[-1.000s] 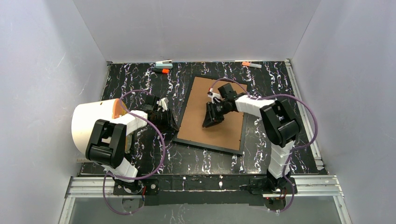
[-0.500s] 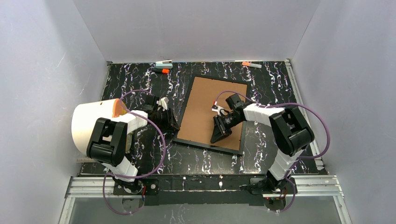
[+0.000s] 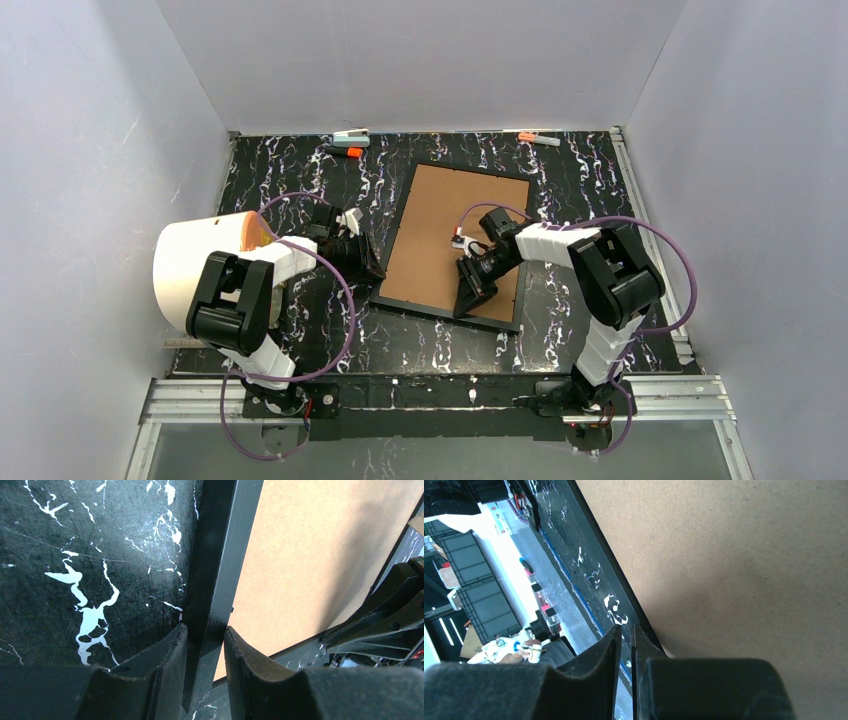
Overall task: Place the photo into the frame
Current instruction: Install the photo frame at the center of the board.
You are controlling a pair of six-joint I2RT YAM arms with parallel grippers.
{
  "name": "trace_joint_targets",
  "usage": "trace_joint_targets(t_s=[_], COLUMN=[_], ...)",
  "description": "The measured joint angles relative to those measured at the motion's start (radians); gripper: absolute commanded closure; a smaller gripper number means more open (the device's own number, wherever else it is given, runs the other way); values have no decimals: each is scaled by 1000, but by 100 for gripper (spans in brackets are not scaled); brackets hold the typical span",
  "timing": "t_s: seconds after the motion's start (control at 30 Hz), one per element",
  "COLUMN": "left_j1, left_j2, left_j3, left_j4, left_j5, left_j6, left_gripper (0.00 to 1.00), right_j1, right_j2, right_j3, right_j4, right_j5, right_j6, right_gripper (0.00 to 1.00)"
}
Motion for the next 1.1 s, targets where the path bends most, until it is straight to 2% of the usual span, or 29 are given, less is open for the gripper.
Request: trace_joint_targets(t_s=[0.6, 1.1], left_j1=[0, 0], left_j2=[0, 0], left_j3=[2, 2], left_j4=[-1, 0], left_j5=[-1, -1], left_j6=[2, 3], left_gripper=[76, 77], right_j1=[-19, -32], right_j2=[18, 26], right_j3=[25, 27], right_j4=[-34, -36], right_j5=[30, 48], right_j6=[14, 100], right_gripper=[81, 81])
